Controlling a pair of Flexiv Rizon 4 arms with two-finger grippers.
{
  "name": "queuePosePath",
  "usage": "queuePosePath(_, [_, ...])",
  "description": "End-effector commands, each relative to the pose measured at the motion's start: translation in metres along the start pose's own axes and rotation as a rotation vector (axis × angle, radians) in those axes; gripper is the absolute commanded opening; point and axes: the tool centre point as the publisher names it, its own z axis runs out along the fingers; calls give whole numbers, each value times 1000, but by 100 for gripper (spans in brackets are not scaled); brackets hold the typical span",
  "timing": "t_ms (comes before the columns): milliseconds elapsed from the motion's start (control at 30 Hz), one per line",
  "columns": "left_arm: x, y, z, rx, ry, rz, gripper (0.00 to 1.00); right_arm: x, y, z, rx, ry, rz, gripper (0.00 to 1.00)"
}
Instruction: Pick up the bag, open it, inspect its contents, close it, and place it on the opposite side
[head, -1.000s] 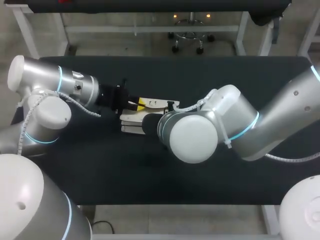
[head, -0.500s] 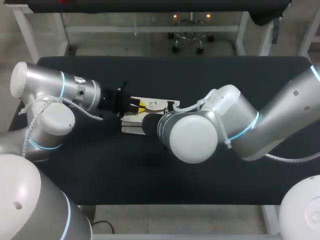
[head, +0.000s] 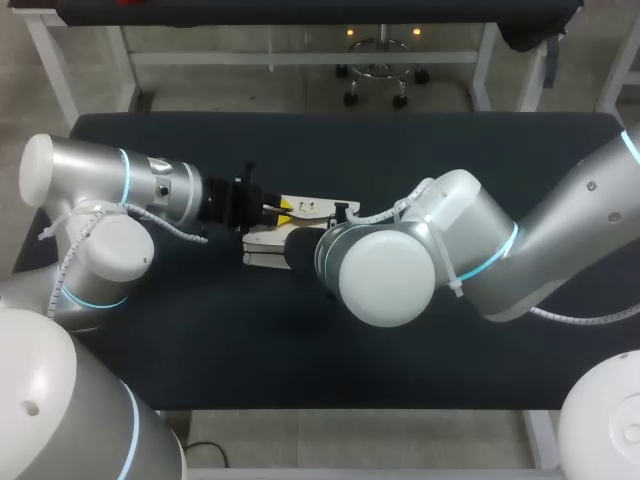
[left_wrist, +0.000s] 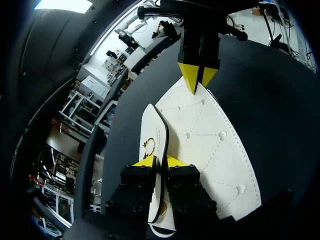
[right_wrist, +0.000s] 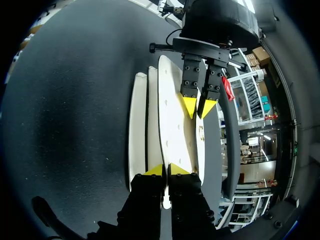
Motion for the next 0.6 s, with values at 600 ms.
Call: queuePosePath(600, [8,4,-3,35,36,-34,0,1,1,1,-1,-3,1,0])
